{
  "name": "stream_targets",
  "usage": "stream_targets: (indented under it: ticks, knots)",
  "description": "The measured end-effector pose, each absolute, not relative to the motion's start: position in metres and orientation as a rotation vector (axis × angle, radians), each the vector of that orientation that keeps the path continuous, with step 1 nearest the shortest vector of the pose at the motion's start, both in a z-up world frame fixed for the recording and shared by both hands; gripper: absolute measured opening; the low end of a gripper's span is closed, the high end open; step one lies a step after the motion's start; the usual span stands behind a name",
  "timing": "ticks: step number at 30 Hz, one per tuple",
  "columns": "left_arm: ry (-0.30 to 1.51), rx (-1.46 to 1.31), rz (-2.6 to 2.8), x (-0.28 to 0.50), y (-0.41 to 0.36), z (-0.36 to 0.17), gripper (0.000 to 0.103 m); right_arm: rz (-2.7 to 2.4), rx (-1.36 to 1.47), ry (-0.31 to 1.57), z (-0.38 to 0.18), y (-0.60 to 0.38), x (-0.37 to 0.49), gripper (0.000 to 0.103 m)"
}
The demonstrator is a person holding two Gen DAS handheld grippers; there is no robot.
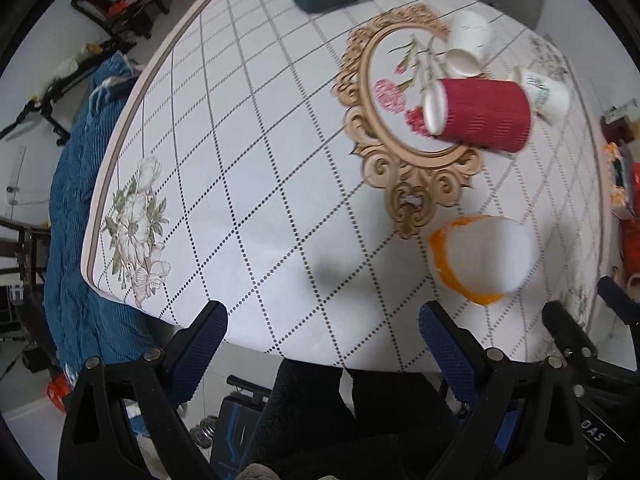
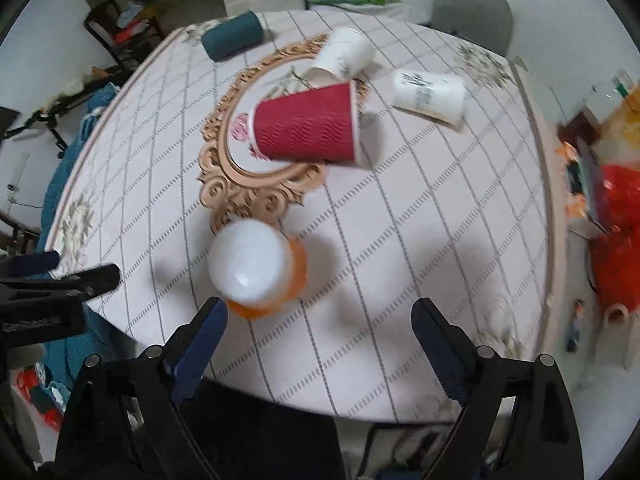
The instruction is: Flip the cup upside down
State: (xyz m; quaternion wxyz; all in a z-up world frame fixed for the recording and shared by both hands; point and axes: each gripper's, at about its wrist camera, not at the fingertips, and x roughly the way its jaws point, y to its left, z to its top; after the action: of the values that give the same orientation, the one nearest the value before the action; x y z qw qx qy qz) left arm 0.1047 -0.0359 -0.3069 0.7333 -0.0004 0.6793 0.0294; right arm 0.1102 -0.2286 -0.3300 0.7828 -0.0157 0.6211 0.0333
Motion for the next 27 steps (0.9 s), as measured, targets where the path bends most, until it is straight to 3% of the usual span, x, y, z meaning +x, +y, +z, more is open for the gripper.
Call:
stream_targets:
  ticks: [16,27]
  knots:
    - [1.387,0.045,-0.08,0.063,-0.037,-0.257,0.098,-0.078,0.068,1.29,-0.271,-0.23,0.048,0.095]
    - [1.267,0.078,-0.145,0.003,-0.027,-0.182,0.098,-0.144,0.11,1.152,-0.183,-0.215,-0.031,0.095]
